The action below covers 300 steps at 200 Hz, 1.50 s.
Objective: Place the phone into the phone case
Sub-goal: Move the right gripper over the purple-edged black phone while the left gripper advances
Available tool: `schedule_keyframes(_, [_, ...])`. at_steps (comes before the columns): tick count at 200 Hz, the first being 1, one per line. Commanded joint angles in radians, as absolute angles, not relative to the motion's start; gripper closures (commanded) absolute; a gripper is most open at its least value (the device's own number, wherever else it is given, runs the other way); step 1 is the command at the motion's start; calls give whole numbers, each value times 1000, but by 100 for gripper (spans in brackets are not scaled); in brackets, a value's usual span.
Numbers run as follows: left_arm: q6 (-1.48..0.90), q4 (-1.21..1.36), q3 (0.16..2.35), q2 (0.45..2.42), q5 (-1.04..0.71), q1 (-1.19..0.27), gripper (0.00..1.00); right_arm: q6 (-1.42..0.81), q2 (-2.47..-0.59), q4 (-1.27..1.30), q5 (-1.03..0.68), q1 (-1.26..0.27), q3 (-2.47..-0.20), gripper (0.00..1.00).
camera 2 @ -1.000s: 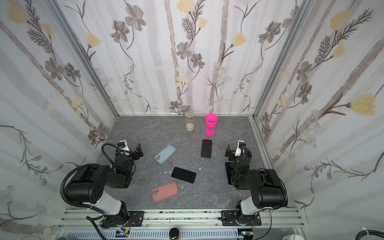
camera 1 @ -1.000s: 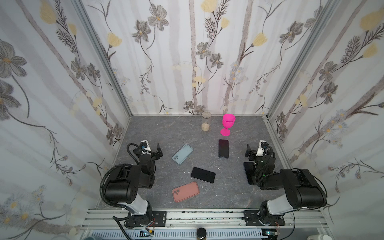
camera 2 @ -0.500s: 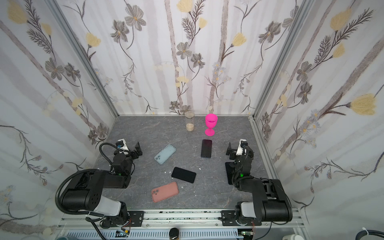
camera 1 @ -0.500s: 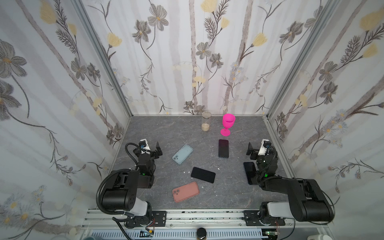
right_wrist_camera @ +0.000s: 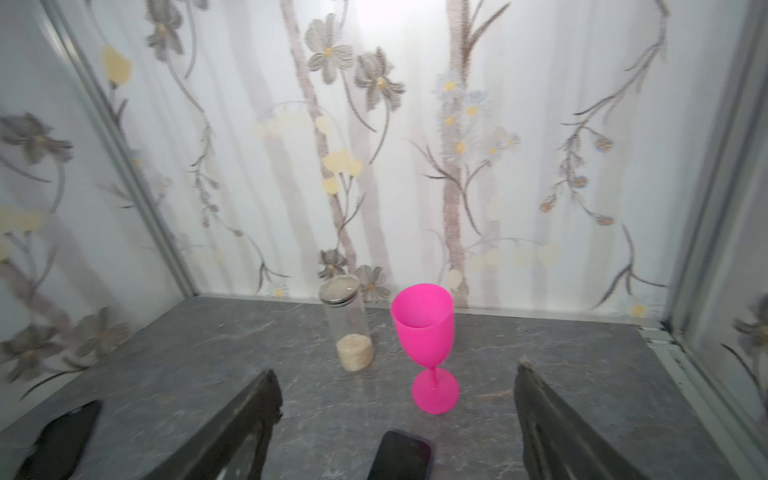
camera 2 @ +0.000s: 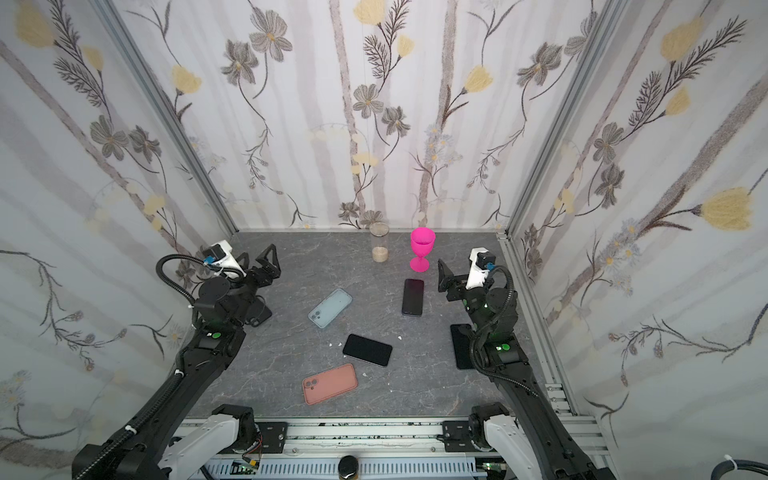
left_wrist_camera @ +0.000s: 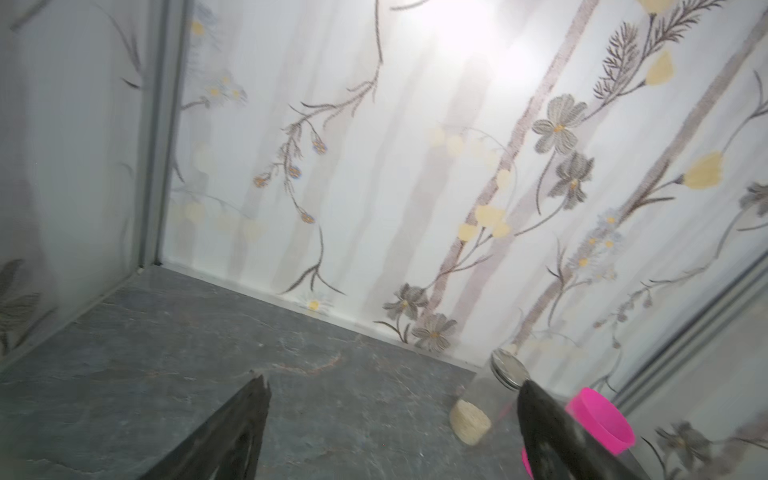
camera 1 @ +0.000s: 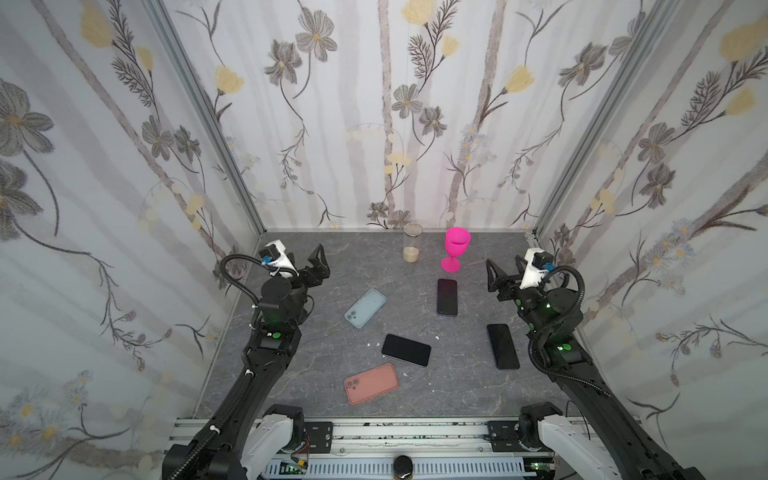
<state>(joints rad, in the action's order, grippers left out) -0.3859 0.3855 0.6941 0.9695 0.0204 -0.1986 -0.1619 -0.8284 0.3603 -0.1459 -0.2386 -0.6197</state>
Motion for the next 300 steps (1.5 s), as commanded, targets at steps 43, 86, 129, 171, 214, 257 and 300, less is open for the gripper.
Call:
schedule_keyframes(43, [-317,-108,886,1018,-372,-363,8,120,-883,43,-460,-540,-731,13])
schedule_keyframes(86, [-215,-97,771,990,-313,-385,8,344,-986,-34,-389,-737,-669,11])
schedule_keyframes(129, [-105,-115,709,950,-248,-386,5,427,-1113,-162,-198,-879,-706,10])
schedule_keyframes(171, [-52,-88,649,889,-239,-386,3,513,-1189,-205,-109,-943,-719,6])
schedule_keyframes(214, [-45,-96,629,890,-220,-385,3,528,-1274,-200,-86,-946,-730,4])
schedule_keyframes(257, [-38,-124,629,918,-213,-385,3,485,-1416,-205,-44,-945,-800,4])
schedule_keyframes(300, [-39,-128,629,921,-210,-385,3,449,-1520,-211,-47,-924,-845,2])
